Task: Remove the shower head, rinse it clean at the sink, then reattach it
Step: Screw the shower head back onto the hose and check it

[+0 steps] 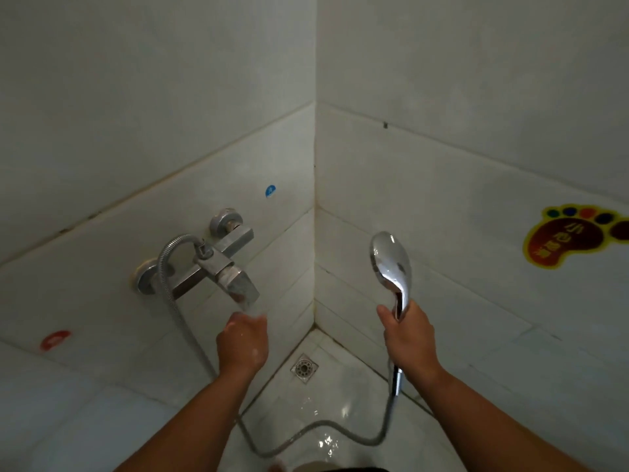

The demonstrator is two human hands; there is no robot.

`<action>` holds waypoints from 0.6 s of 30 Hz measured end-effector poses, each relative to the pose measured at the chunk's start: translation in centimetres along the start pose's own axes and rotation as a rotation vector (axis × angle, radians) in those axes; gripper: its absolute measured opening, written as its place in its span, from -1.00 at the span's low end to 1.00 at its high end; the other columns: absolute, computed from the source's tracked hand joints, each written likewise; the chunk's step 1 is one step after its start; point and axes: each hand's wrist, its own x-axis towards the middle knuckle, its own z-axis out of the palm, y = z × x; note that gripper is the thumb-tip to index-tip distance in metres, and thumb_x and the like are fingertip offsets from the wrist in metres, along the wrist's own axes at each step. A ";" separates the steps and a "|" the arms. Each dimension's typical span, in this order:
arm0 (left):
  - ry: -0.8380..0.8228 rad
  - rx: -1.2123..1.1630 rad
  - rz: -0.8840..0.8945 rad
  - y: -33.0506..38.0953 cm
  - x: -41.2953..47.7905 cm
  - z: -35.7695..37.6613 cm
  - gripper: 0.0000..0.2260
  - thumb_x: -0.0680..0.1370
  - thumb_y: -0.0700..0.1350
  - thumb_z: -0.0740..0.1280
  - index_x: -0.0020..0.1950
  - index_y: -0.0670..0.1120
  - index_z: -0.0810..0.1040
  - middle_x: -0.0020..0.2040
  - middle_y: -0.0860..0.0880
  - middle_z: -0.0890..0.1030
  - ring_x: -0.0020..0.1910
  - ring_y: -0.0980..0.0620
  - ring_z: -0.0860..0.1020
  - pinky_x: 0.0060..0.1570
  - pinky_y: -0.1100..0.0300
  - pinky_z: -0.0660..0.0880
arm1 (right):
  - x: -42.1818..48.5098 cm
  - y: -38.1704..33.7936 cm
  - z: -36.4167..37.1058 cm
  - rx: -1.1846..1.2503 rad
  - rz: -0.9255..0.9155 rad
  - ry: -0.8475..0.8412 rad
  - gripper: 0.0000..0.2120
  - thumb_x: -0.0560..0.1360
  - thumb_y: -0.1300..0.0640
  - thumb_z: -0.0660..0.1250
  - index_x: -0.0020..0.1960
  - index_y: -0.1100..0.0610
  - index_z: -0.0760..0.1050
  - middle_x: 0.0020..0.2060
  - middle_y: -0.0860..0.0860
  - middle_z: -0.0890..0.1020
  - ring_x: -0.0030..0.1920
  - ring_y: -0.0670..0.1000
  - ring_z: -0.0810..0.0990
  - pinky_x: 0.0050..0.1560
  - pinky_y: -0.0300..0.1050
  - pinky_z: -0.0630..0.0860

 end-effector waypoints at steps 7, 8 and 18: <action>-0.712 -0.393 0.318 9.3 -6.9 2.8 -0.63 0.55 0.08 0.37 0.32 -0.02 0.56 0.18 0.05 0.63 0.14 0.08 0.61 0.19 0.26 0.50 | -0.5 -3.0 -2.0 0.040 -0.135 -0.154 -0.71 0.52 -0.08 0.41 -0.14 0.10 0.42 -0.27 0.02 0.60 -0.22 0.04 0.59 -0.17 -0.01 0.51; -0.742 -0.477 0.325 10.9 -7.4 2.2 -0.61 0.53 0.10 0.34 0.33 0.02 0.55 0.19 0.05 0.64 0.18 0.06 0.61 0.25 0.15 0.51 | -0.5 -4.2 -2.6 0.075 -0.177 -0.167 -0.74 0.53 -0.06 0.41 -0.12 0.10 0.42 -0.25 0.01 0.59 -0.22 0.02 0.58 -0.19 -0.02 0.51; -0.600 -0.868 0.367 15.0 -6.3 -2.6 -0.84 0.56 -0.14 0.40 0.14 -0.06 0.64 -0.02 -0.01 0.73 0.03 -0.01 0.69 0.11 -0.01 0.61 | 0.9 -12.5 -6.0 0.258 -0.410 -0.370 -0.92 0.55 0.08 0.38 0.00 0.00 0.49 -0.24 -0.10 0.59 -0.26 -0.15 0.56 -0.16 -0.15 0.50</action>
